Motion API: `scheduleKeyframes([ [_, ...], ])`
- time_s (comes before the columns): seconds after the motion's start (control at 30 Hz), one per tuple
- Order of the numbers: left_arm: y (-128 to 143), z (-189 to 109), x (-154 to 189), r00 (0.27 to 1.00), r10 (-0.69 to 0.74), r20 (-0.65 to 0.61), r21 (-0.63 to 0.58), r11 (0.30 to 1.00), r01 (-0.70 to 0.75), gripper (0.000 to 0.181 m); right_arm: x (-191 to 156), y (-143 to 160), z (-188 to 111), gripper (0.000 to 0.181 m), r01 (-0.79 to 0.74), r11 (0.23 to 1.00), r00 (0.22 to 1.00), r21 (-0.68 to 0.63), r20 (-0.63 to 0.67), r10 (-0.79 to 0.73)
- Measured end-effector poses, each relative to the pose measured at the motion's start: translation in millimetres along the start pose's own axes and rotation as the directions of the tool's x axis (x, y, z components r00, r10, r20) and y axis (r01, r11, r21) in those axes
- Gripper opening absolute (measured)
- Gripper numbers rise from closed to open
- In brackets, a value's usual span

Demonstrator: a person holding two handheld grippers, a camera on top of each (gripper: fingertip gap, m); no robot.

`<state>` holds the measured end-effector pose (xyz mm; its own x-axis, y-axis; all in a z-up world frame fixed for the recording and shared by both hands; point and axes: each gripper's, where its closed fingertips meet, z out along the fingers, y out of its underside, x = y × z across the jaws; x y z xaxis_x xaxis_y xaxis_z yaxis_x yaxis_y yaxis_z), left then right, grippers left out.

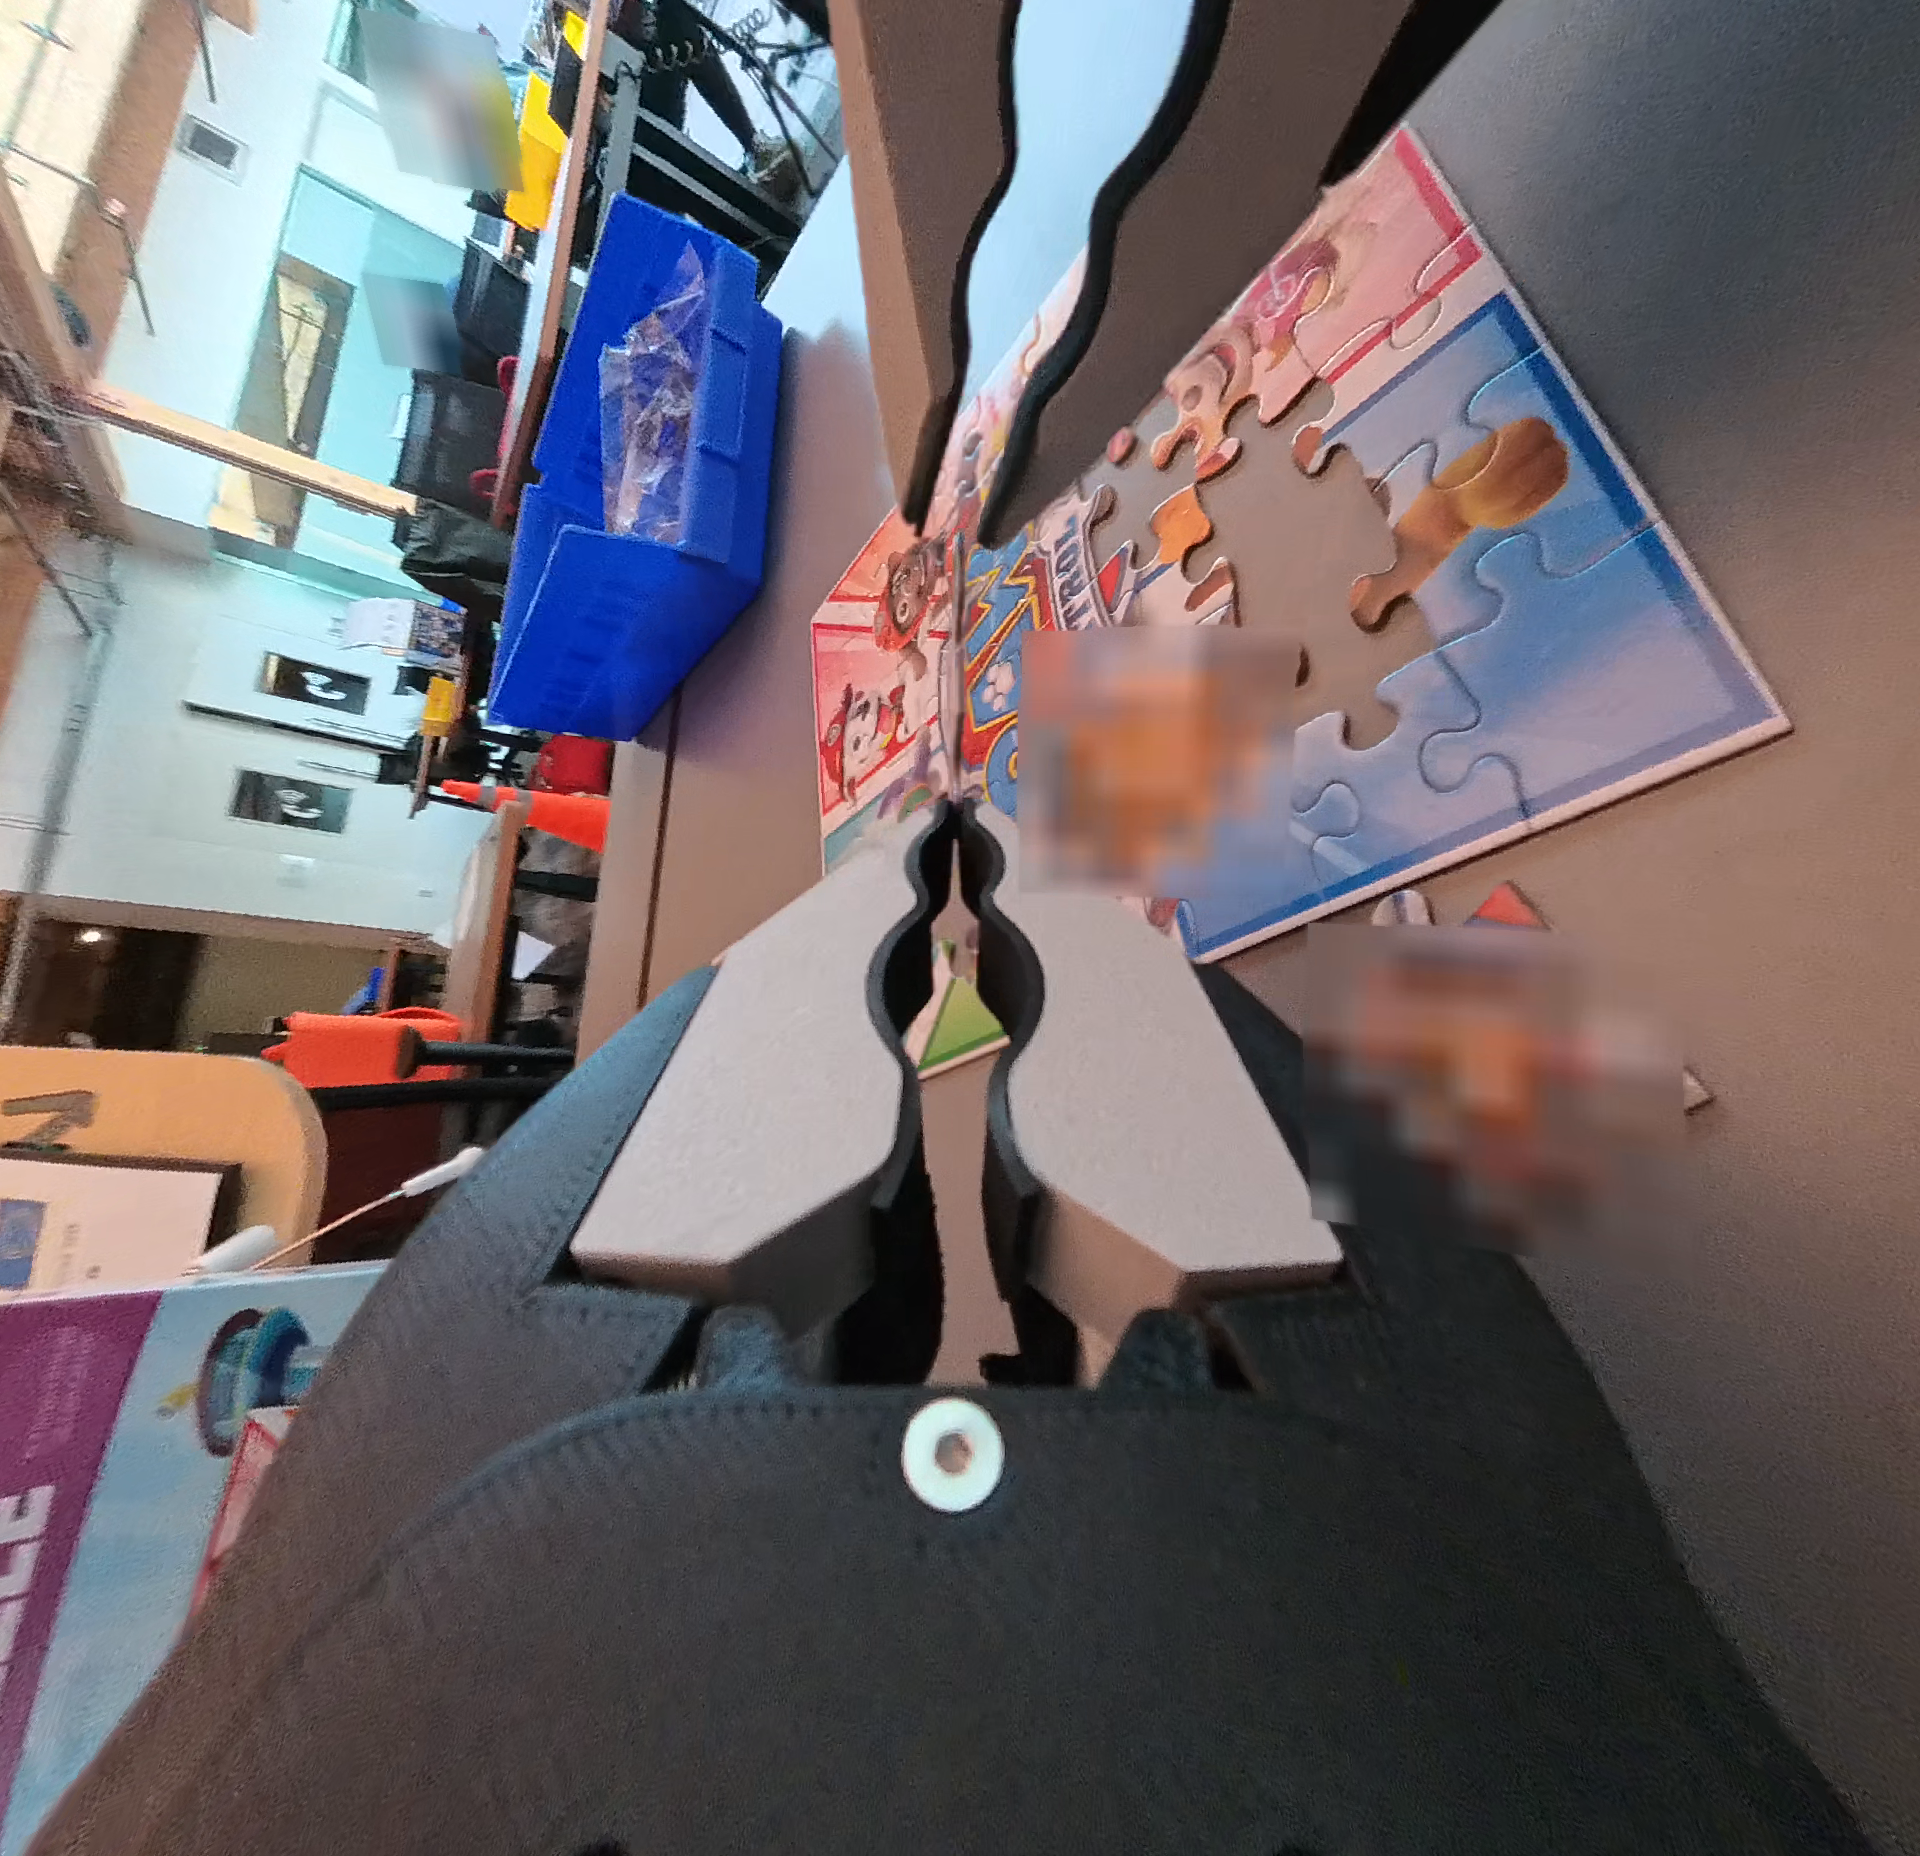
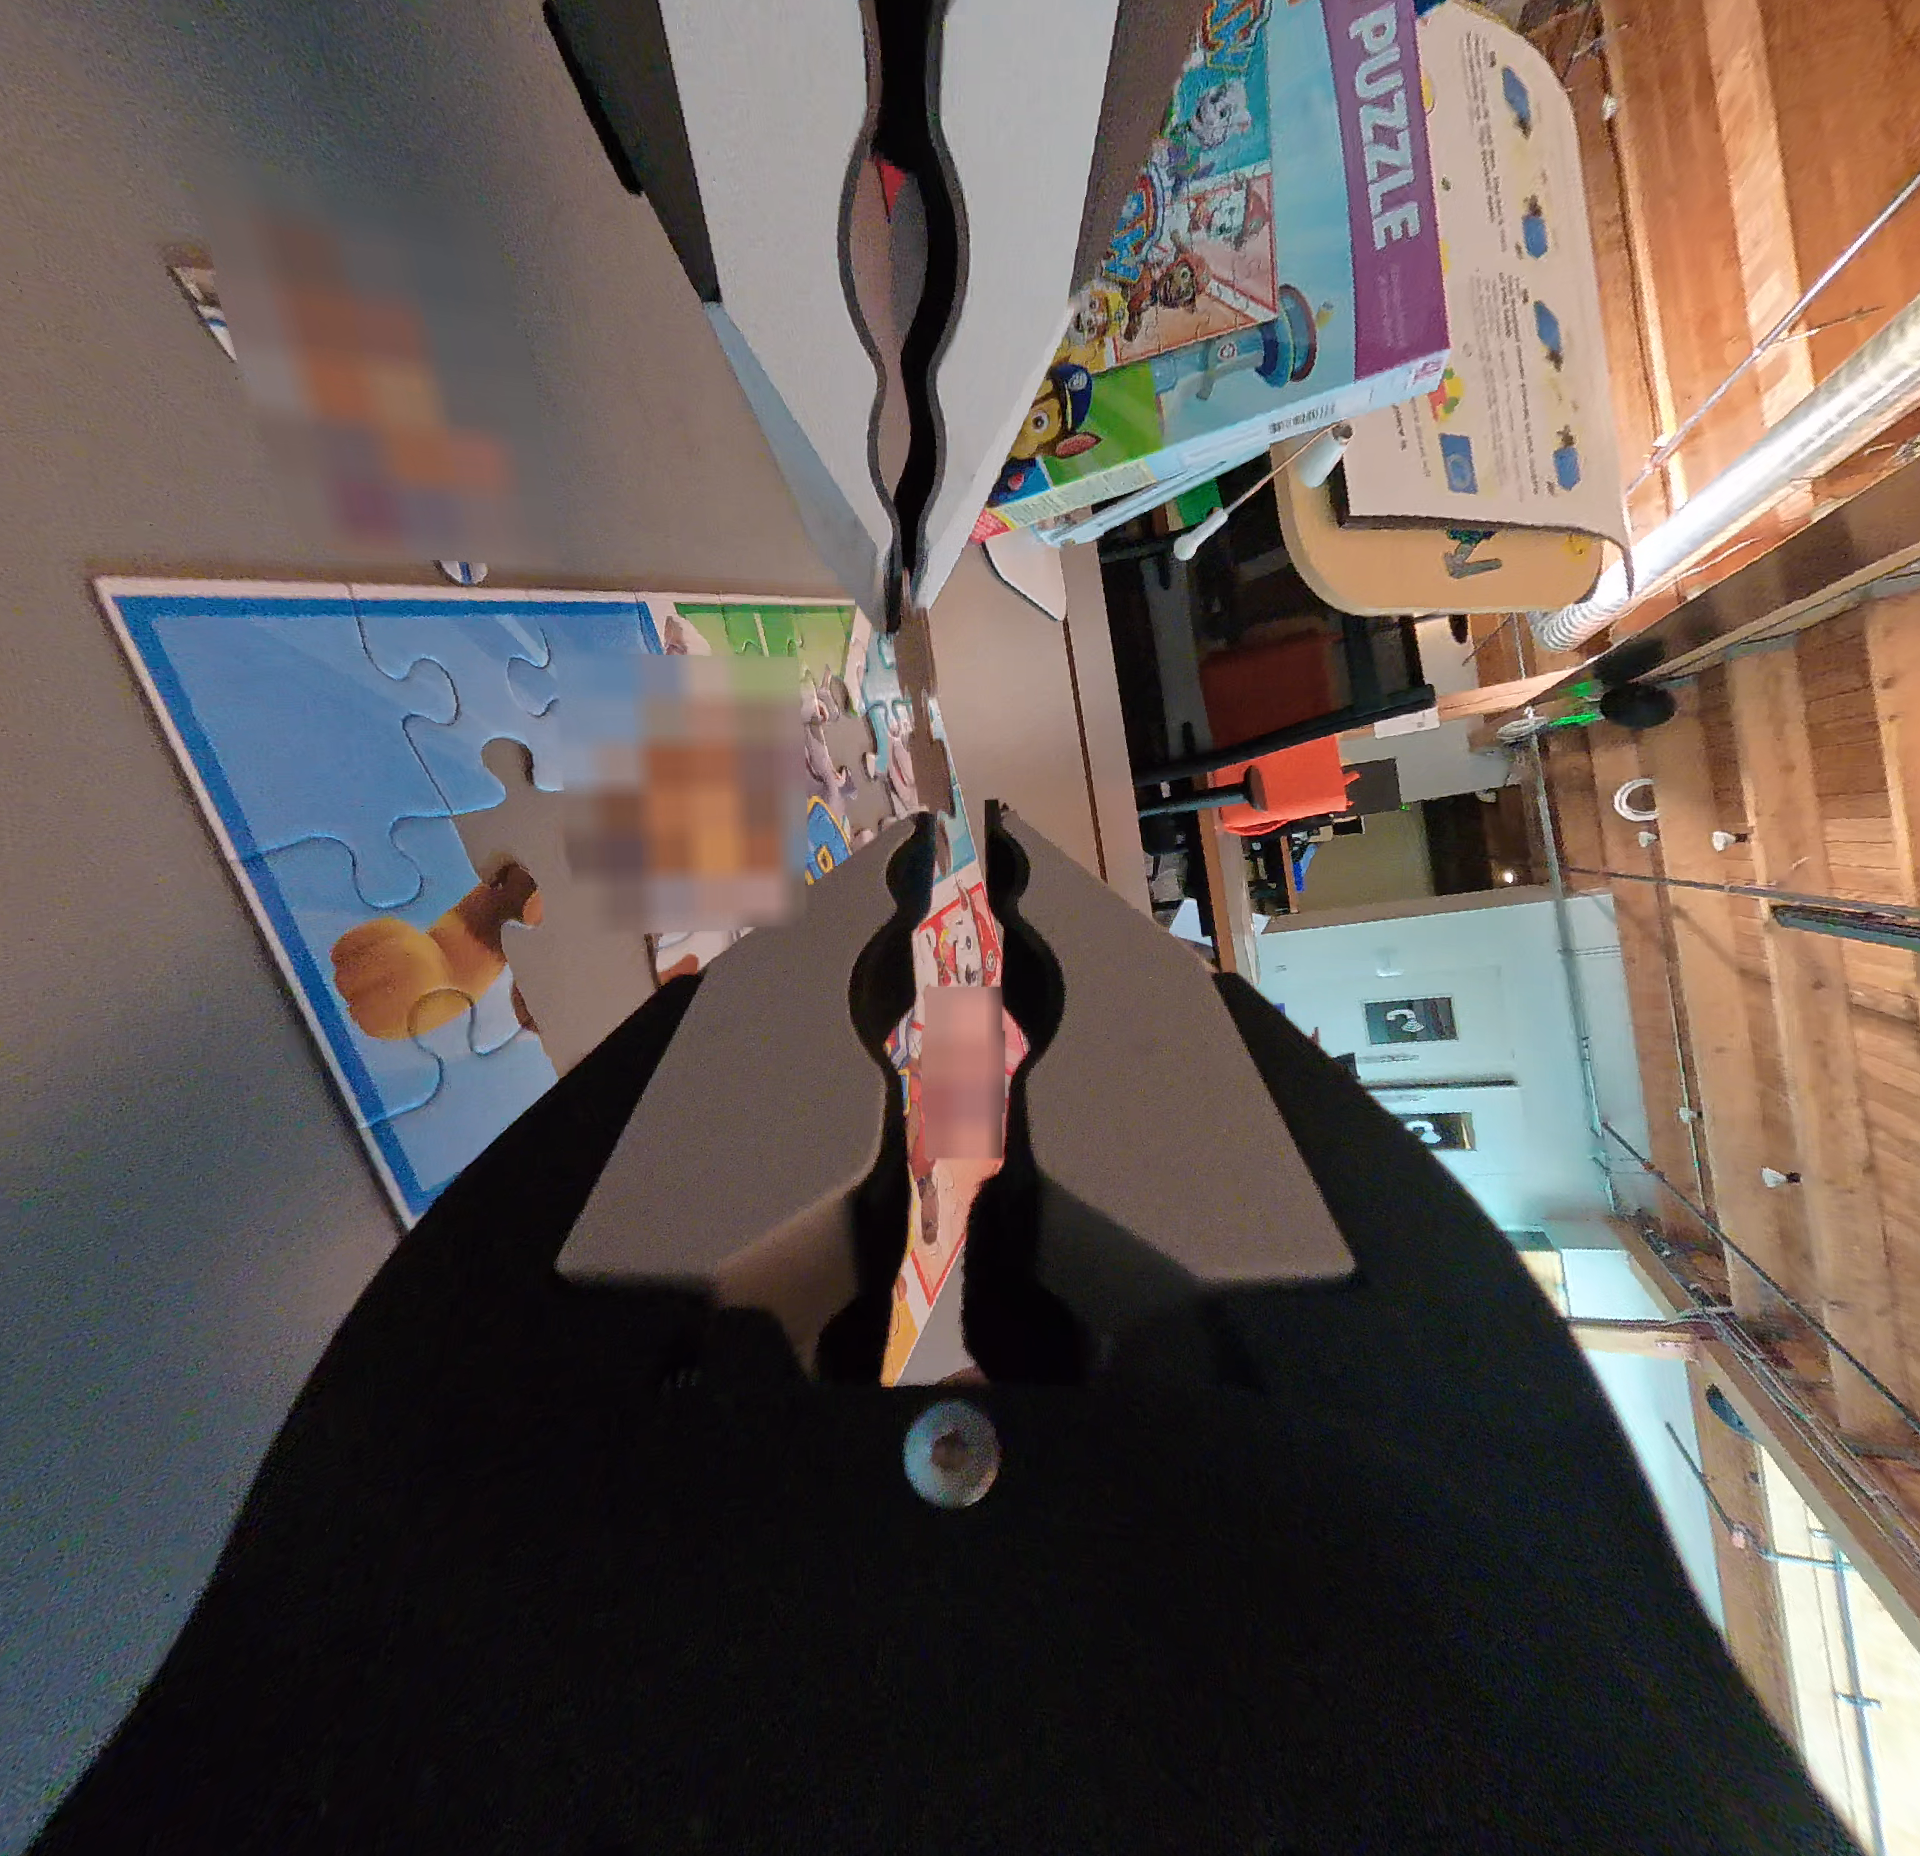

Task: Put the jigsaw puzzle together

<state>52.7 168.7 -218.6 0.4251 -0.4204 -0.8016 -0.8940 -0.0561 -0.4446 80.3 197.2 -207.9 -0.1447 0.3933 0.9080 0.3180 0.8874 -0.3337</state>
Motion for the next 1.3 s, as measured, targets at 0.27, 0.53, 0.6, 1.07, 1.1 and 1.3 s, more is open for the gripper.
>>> scheduleKeyframes([
  [0.27, -0.8, 5.5, -4.5, 0.982, 0.162, 0.097, -0.067, 0.985, -0.156, 0.000, 8.5, 12.4, -8.7, 0.008, -0.100, 0.995, 0.995, 0.005, 0.002, 0.100],
  [0.53, -10.7, 7.9, -2.0, 0.972, 0.200, 0.121, -0.048, 0.979, -0.196, 0.000, -8.0, 7.7, -5.3, 0.010, -0.043, 0.999, 0.997, -0.007, 0.065, 0.044],
  [0.6, -10.5, 8.4, -1.0, 0.974, 0.196, 0.115, -0.043, 0.980, -0.192, 0.000, -8.3, 7.8, -3.4, 0.001, -0.040, 0.999, 0.997, -0.010, 0.061, 0.040],
  [1.07, 0.3, 23.6, -22.4, 0.983, 0.152, 0.104, -0.066, 0.987, -0.146, 0.000, 15.2, 12.8, 4.0, 0.000, -0.077, 0.996, 0.990, -0.042, 0.114, 0.081],
  [1.1, -1.2, 25.5, -19.5, 0.985, 0.150, 0.086, -0.064, 0.987, -0.145, 0.000, 15.4, 16.5, -0.8, 0.001, -0.092, 0.994, 0.988, -0.052, 0.121, 0.097],
  [1.3, -9.3, 36.6, 2.7, 0.988, 0.150, -0.026, -0.076, 0.986, -0.151, 0.000, 5.8, 57.3, -35.9, 0.003, -0.316, 0.933, 0.917, -0.173, 0.198, 0.348],
])
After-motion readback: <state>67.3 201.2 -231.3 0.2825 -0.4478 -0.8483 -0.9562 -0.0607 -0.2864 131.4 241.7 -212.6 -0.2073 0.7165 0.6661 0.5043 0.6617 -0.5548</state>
